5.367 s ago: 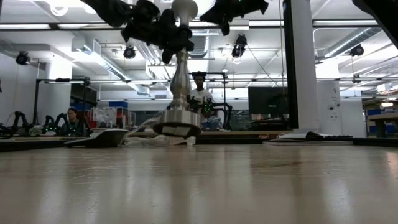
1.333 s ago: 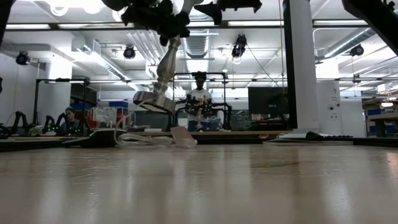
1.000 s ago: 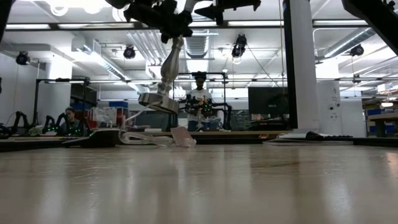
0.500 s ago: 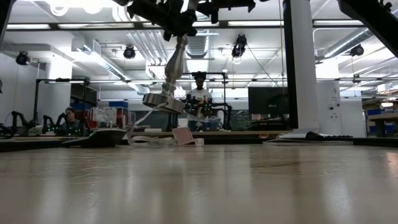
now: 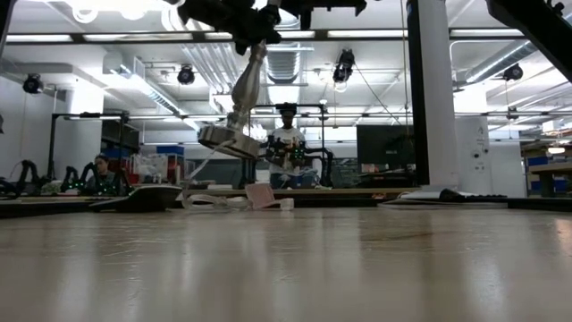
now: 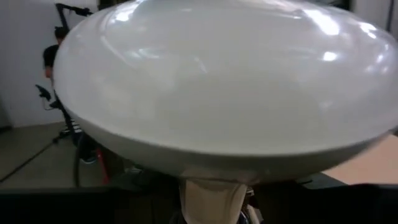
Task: Screw lightbulb
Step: Remove the lightbulb from the table lamp
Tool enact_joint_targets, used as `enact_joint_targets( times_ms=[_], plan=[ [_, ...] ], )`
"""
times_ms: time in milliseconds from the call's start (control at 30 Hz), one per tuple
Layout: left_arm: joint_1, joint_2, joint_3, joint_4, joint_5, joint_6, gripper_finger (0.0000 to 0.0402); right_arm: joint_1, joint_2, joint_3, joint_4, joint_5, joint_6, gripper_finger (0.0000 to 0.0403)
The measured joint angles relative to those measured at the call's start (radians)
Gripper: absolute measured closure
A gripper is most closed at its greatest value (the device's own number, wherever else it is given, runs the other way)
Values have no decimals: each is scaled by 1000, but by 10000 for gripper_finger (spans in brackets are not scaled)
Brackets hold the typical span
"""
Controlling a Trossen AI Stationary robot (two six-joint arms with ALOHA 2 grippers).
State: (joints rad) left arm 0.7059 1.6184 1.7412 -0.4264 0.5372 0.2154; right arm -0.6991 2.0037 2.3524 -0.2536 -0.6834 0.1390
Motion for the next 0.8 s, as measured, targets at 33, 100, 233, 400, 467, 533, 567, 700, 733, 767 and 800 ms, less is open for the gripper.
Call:
enact_joint_targets(
  times_ms=[33,100,233,400,467,533,567,700,733,767,800],
  plan=[
    [3,-5,0,-5,33,1,346,0,0,0,1,-14,4,239],
    [6,-15,-1,-10,98,-10,346,1,-2,2,7,-43,13,239],
    [22,-22,-1,-9,269,-71,346,1,-4,3,13,-107,27,239],
    [32,-19,-2,1,511,-180,348,12,-4,3,24,-167,17,240],
    [32,-11,-2,8,625,-244,348,17,-4,3,41,-198,15,240],
    [30,-5,-2,10,695,-295,348,25,4,3,67,-230,21,240],
    [30,-2,-2,7,723,-305,348,31,7,3,78,-238,20,240],
    [29,-1,-2,19,758,-311,348,42,8,2,97,-287,-3,240],
    [28,-1,-2,25,776,-311,348,48,8,2,97,-293,-12,240],
    [28,-1,-2,29,793,-312,348,51,7,2,98,-297,-20,240],
    [27,-1,-2,33,807,-316,348,54,7,2,100,-298,-25,240]
  ],
)
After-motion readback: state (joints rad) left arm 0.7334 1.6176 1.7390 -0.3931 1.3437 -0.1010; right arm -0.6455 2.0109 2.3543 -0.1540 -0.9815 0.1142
